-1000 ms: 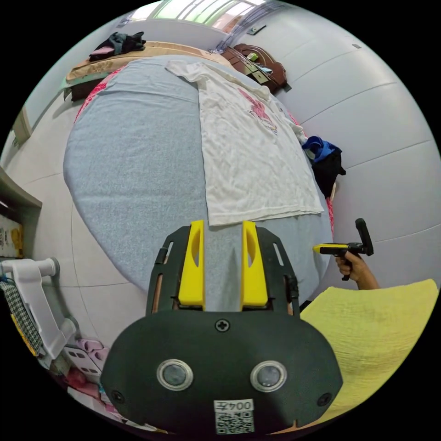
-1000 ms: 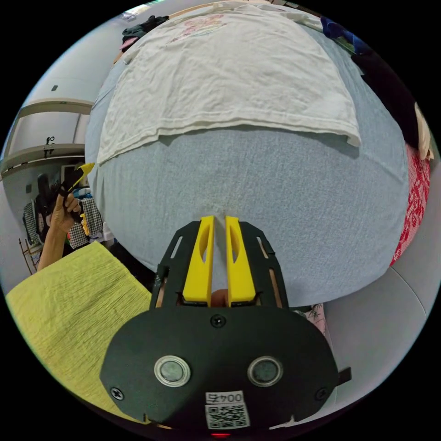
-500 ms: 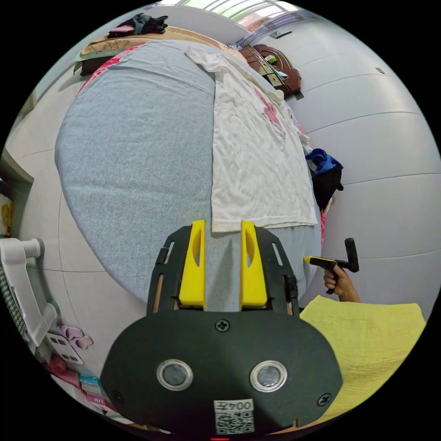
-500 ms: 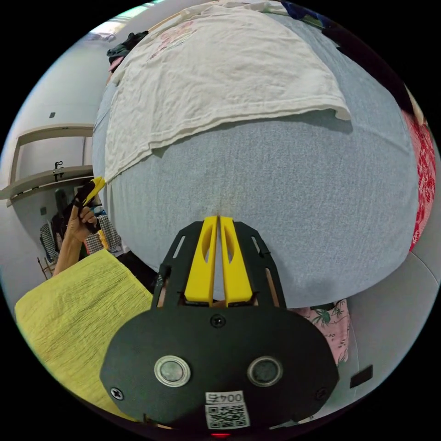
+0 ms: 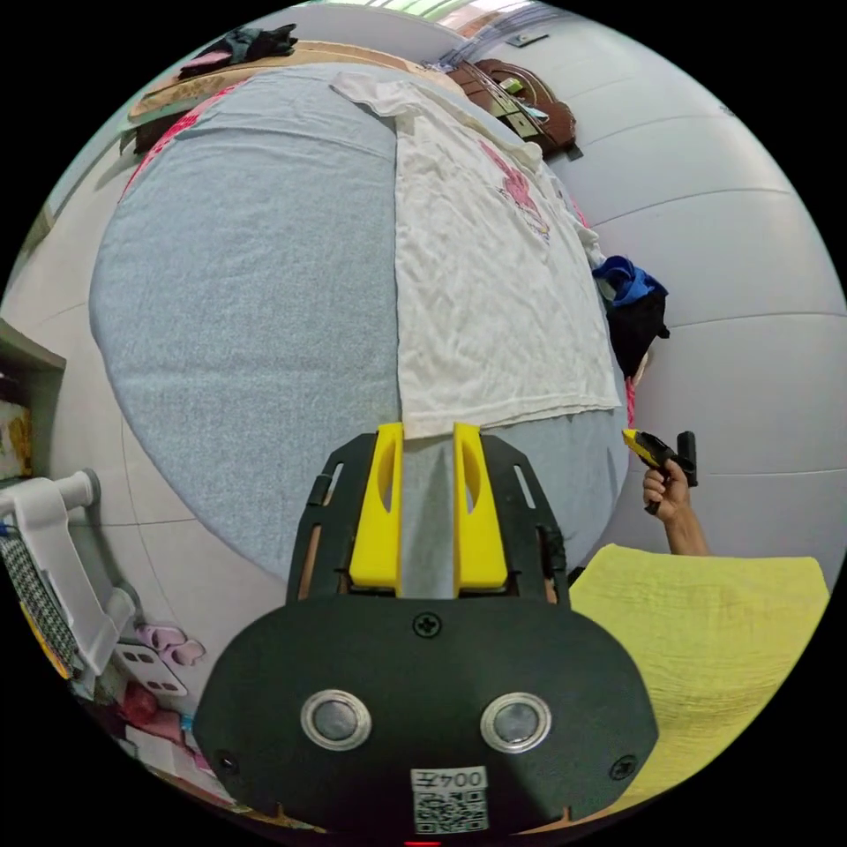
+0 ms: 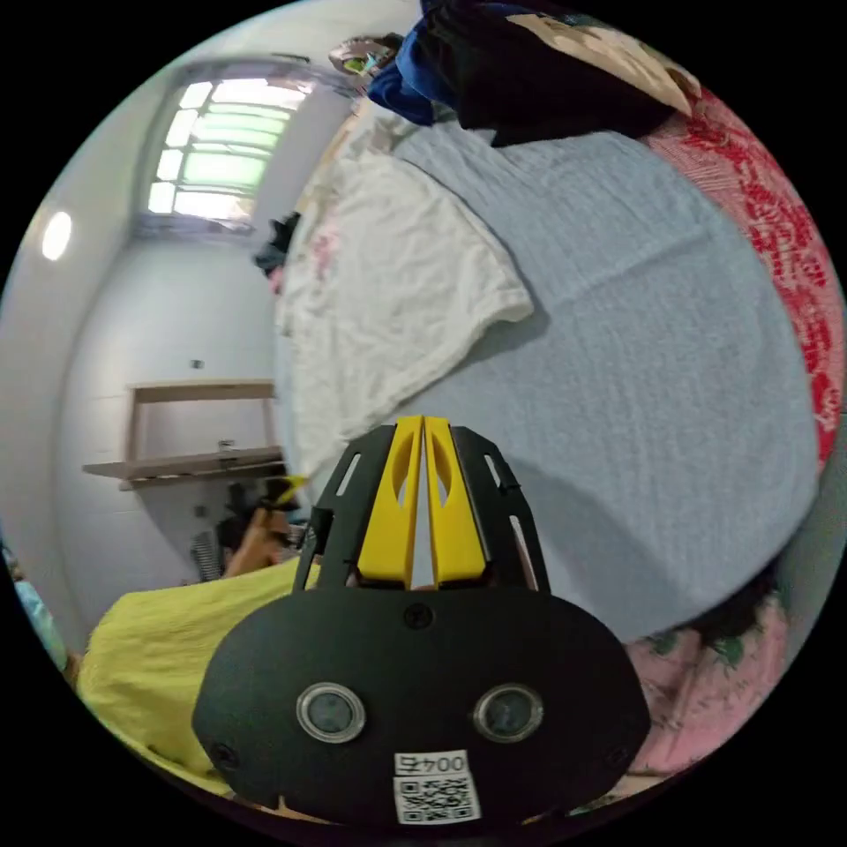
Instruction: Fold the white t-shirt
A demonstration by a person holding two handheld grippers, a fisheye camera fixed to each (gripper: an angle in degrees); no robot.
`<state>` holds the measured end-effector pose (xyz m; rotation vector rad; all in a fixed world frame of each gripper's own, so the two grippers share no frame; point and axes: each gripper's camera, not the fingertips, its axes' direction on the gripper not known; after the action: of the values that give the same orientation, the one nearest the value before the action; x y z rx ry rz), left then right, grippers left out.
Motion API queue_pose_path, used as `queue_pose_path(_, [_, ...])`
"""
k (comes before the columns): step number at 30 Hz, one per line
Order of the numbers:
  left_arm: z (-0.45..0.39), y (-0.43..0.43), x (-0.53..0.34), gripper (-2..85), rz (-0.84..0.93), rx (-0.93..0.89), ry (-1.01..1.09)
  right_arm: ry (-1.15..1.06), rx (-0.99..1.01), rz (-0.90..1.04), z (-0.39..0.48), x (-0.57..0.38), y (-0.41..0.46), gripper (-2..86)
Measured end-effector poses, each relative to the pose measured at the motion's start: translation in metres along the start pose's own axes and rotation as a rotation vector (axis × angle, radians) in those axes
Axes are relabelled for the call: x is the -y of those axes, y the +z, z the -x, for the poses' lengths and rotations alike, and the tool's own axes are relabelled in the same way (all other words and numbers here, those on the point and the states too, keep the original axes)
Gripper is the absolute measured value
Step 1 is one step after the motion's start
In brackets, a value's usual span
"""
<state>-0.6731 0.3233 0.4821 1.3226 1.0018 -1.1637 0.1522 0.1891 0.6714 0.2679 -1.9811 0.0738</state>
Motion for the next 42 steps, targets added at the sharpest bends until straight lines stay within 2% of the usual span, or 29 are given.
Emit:
queue_pose_path(3, [-0.007, -0.003, 0.001, 8.0, 0.021, 0.039, 0.034, -0.049, -0.304, 0.040, 0.006, -0.019, -0.003, -0.6])
queue_pose_path(6, [-0.017, -0.007, 0.002, 7.9, 0.050, 0.088, 0.088, -0.121, -0.375, 0.016, 0.007, -0.033, -0.020, -0.4])
queue_pose_path(8, [-0.027, -0.010, 0.004, 8.0, 0.074, 0.127, 0.139, -0.079, -0.312, 0.009, -0.008, -0.036, -0.038, 0.2])
queue_pose_path(11, [-0.031, -0.015, 0.007, 8.1, 0.092, 0.136, 0.160, -0.007, -0.050, -0.059, -0.045, -0.037, -0.078, 2.2])
queue_pose_path(13, [-0.030, -0.019, 0.009, 8.1, 0.097, 0.119, 0.154, 0.122, 0.261, -0.199, -0.088, -0.040, -0.111, 6.3])
queue_pose_path(16, [-0.034, -0.026, 0.013, 8.1, 0.108, 0.130, 0.184, 0.271, 0.606, -0.302, -0.137, -0.039, -0.120, 11.6])
queue_pose_path(18, [-0.037, -0.030, 0.016, 8.3, 0.114, 0.131, 0.187, 0.345, 0.697, -0.338, -0.155, -0.039, -0.120, 13.2])
queue_pose_path(24, [-0.046, -0.047, 0.029, 10.1, 0.125, 0.113, 0.203, 0.430, 0.760, -0.395, -0.170, -0.024, -0.127, 13.7])
queue_pose_path(27, [-0.041, -0.060, 0.037, 11.5, 0.117, 0.043, 0.179, 0.427, 0.760, -0.392, -0.165, -0.007, -0.133, 13.4])
queue_pose_path(35, [-0.002, -0.092, 0.051, 13.8, 0.011, -0.303, -0.005, 0.430, 0.816, -0.405, -0.146, 0.039, -0.136, 11.6])
queue_pose_path(42, [0.009, -0.098, 0.068, 12.3, -0.073, -0.493, -0.154, 0.454, 0.864, -0.430, -0.116, 0.081, -0.129, 11.0])
